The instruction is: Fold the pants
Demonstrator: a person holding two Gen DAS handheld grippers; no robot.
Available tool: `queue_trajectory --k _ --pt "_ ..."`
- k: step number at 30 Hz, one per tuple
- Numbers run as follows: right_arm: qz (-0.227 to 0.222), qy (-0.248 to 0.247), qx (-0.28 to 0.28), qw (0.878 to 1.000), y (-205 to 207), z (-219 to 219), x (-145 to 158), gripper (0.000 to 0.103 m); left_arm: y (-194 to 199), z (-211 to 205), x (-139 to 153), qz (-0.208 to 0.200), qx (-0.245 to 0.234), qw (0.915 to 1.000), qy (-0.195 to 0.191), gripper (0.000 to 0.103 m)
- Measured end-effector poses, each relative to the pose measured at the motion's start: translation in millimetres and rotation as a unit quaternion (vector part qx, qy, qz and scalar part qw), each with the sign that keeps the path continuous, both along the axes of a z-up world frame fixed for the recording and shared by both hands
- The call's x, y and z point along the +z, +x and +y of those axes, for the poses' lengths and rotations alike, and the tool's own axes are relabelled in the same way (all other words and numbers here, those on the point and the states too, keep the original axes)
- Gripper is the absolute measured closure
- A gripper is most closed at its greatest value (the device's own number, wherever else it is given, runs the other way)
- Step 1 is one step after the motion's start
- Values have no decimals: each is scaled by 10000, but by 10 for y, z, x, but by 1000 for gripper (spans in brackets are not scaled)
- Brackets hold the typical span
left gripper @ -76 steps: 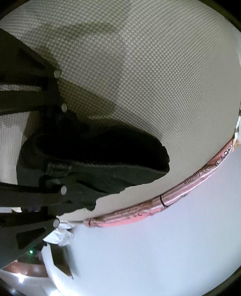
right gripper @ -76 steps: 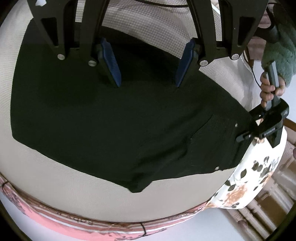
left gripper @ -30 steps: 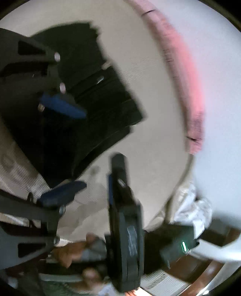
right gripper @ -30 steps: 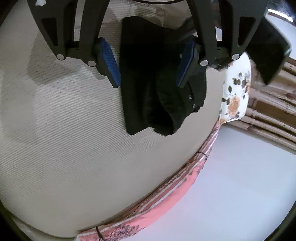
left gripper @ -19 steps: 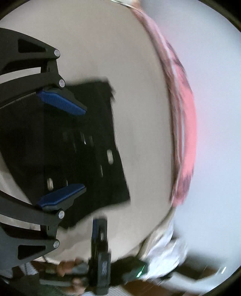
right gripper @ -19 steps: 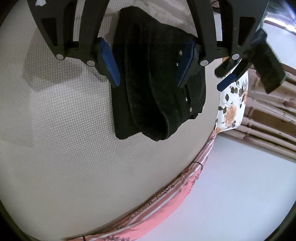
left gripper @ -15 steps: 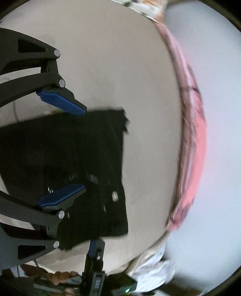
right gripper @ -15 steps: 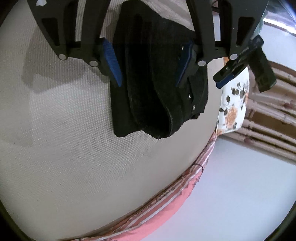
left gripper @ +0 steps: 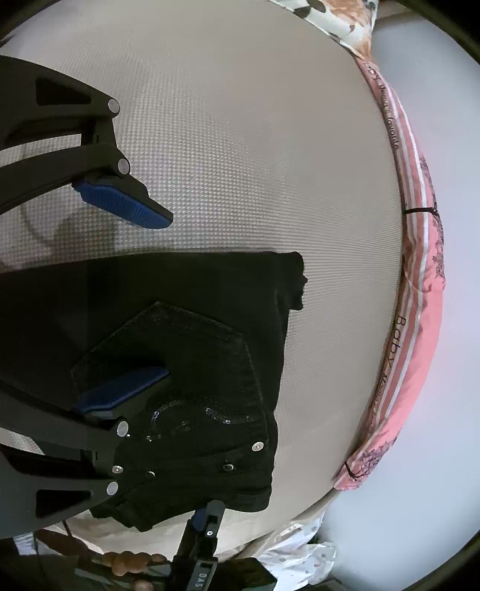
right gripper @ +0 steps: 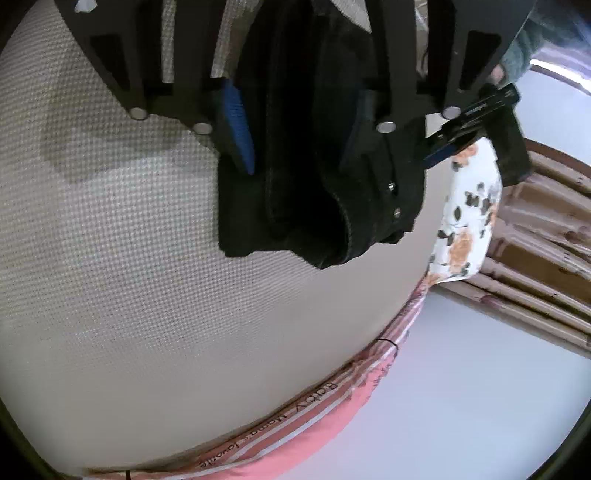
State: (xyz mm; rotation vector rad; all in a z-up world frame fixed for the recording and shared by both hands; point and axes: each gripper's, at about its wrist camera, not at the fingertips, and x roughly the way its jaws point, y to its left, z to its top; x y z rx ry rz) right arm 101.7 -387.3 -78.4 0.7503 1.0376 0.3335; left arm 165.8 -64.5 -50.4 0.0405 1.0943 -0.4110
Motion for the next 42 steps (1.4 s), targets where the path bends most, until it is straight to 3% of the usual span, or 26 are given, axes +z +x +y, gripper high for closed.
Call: queue_trajectory --k 1,6,9,10,16,20,27,29,34,36,39,40,42 --pt "-8 96 18 10000 -13 -5 2 71 7 -4 -4 11 5 10000 -9 26" --pt "-141 331 364 9987 -12 63 14 71 27 8 -36 88 15 10000 -39 25" --pt "-113 -3 490 9987 73 124 -9 71 33 26 -53 115 38 9999 -63 25" --pt "-119 97 483 9987 101 108 -44 71 32 24 -54 119 50 9999 -62 24" --pt "-153 719 191 9971 167 65 -207 70 21 20 -72 109 76 9999 -26 24" --pt "-191 915 3 9956 63 62 -145 91 27 22 -80 137 77 9999 -21 23" --pt "-397 804 -578 9943 -211 126 381 93 3 -2 -7 -15 25 10000 -29 23" --pt "-447 578 -709 9948 -279 98 442 93 -10 -20 8 -43 -14 10000 -80 23" --pt "-11 248 -1218 9922 -407 -32 184 94 -41 -87 -12 -77 -166 9998 -72 23" --pt "81 462 -1386 9892 -441 -103 96 94 -61 -97 -12 -89 -217 9997 -60 23" --pt "67 179 -1403 9899 -420 -69 70 94 -78 -119 -37 -133 -284 9995 -21 23" --pt "196 137 -1409 9897 -397 -53 19 89 -81 -142 -68 -109 -332 9994 23 23" --pt "471 204 -1526 9870 -399 -79 -35 68 -75 -195 -119 -87 -383 9991 175 23"
